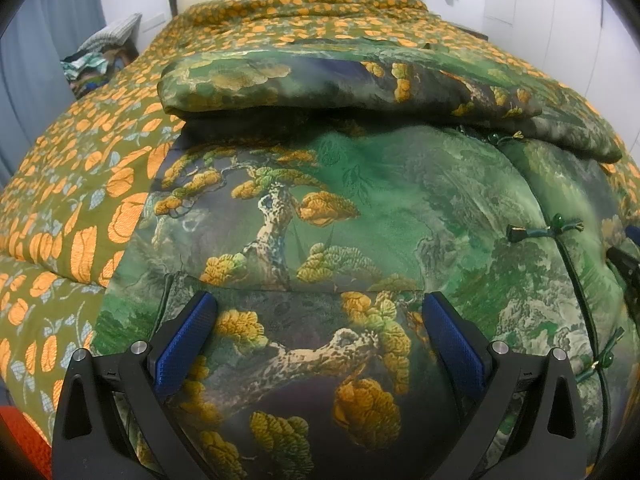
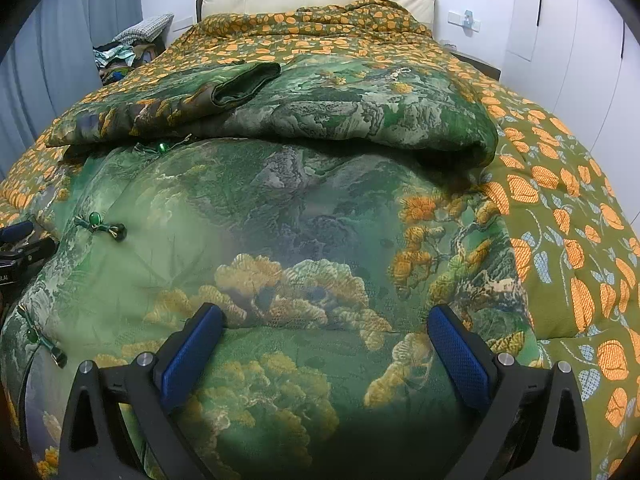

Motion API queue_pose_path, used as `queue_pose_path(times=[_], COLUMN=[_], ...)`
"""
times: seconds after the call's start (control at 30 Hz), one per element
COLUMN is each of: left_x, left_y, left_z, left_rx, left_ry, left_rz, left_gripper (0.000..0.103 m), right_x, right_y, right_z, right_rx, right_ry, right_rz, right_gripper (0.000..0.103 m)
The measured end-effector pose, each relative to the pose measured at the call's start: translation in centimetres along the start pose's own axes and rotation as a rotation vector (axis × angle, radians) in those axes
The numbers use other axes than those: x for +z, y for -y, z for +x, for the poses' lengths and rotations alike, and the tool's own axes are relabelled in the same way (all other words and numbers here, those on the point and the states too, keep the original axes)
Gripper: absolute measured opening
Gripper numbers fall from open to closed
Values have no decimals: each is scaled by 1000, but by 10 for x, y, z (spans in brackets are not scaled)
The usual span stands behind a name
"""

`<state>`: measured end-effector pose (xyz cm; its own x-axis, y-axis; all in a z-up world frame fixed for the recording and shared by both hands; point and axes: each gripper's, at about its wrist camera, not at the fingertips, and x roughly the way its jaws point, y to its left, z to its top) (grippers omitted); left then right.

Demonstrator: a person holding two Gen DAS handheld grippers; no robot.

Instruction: Fold large clothes

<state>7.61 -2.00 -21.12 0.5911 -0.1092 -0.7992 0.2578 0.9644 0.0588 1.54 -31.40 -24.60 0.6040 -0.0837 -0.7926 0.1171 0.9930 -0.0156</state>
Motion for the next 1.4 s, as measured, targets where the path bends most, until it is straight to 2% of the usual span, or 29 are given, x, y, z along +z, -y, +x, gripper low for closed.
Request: queue_pose_path(times=[0.3, 0.53, 0.73, 0.87, 1.4], left_x=[4, 8, 5, 3, 2], left_y=[2, -1, 2, 8, 6], left_z=[5, 9, 7, 7, 5], left_rx=[7, -19, -31, -10, -31], left_ry=[-36, -60, -54, -57, -54], left_rz=[-5, -6, 21, 59, 58], left_gripper=[103, 103, 103, 103, 103], right_x=[-1, -1, -1, -1, -1], right_y=[-3, -4, -3, -3, -3], right_z=[-1, -1, 0, 0, 0], right_rx=[-5, -11, -13, -13, -13], right_ry=[6, 8, 9, 9, 10], right_rz=[-2, -4, -4, -5, -5], right_gripper=[102, 102, 102, 102, 102])
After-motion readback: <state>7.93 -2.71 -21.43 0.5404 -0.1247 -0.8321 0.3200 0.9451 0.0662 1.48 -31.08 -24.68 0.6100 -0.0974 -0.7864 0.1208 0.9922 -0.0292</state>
